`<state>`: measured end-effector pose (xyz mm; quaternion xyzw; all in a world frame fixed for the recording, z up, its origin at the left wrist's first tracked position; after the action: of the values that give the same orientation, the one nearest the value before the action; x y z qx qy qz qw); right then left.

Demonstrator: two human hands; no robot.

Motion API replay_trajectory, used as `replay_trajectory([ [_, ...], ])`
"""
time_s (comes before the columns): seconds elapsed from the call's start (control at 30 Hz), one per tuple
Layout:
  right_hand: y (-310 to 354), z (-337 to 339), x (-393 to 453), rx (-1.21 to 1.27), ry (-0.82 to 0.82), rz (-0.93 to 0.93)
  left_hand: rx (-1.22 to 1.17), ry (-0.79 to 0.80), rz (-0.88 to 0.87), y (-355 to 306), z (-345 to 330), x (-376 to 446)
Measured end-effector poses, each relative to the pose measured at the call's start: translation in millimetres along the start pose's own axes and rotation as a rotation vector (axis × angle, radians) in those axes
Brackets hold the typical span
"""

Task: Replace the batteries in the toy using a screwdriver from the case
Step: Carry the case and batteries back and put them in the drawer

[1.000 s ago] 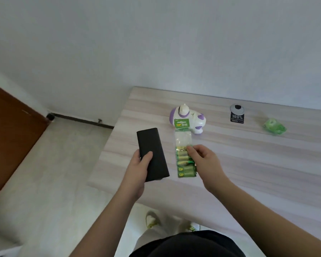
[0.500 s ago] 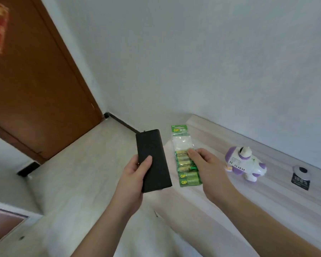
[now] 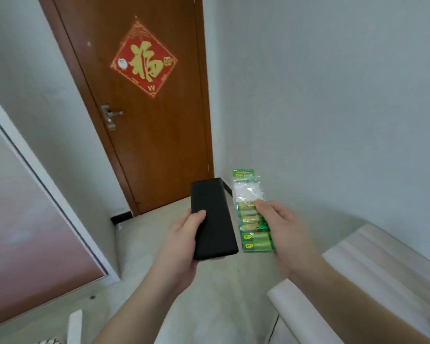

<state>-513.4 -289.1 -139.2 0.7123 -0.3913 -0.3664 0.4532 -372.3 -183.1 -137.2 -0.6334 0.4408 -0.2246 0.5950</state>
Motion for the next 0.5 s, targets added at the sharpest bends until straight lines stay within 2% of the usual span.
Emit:
replay_trajectory([
  [0.27, -3.4, -133.2, 22.4, 0.003, 0.161, -0.014, -0.005, -0.136, -0.092, -67.6, 119.3, -9.0],
  [0.5, -7.4, -209.6, 50.4, -0.035, 0.318, -0.062, 0.000, -0.225, -0.142, -110.3, 176.2, -0.4],
])
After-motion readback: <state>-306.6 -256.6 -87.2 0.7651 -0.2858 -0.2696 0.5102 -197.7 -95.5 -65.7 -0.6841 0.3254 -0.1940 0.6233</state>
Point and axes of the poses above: each hand's wrist, its own x-axis towards the middle knuckle, its own z-axis out of the back of the hand, y = z × x, the point moved 9 cm from there along x, towards the middle knuckle, and after that the axes turned 8 degrees about x, right-handed, at the moved point
